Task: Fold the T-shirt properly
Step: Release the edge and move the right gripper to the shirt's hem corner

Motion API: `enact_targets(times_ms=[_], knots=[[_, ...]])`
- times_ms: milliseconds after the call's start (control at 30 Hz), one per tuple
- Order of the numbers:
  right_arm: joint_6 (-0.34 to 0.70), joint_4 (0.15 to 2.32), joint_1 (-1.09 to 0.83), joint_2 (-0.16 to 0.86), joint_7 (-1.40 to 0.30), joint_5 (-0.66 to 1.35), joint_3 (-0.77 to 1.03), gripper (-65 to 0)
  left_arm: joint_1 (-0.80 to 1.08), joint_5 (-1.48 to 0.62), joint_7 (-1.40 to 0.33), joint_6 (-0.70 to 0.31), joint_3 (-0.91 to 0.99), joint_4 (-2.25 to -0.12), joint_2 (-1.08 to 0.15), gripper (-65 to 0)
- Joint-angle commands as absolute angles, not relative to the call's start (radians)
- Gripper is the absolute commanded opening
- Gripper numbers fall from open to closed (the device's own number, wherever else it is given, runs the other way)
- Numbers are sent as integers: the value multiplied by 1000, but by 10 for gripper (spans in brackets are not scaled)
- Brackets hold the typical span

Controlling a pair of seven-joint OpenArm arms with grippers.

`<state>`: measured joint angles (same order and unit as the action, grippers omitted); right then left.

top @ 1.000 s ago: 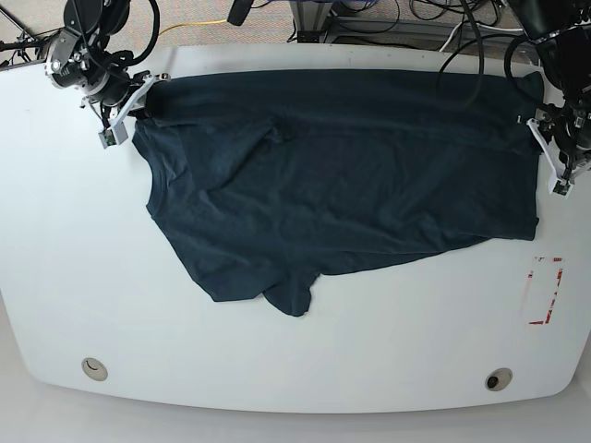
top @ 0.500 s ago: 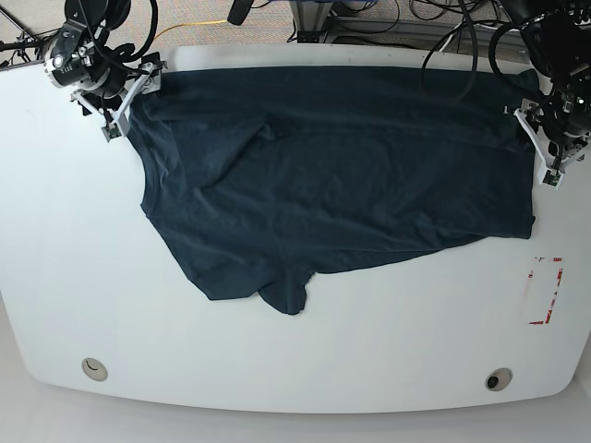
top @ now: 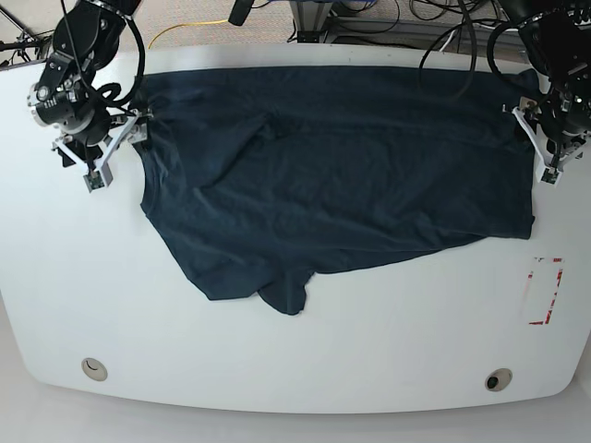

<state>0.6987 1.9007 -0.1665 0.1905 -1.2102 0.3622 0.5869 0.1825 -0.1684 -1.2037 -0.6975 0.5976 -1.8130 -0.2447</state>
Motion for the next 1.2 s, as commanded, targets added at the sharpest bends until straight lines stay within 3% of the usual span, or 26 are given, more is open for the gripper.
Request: enact_targets(times_ms=[0,567,1167], knots=[[698,1862,-81,205,-1230,372,591,-125,174,-168,-1191,-698,602,-1830,-262,-336],[698,1360,398,237,-1185,372,547,-125,176,-166,-1191,-698,602,-1828,-259,-338],[698,633,713,305,-688,372,237,-125,176,-166,-1191,-698,605,-1825,-257,-338]])
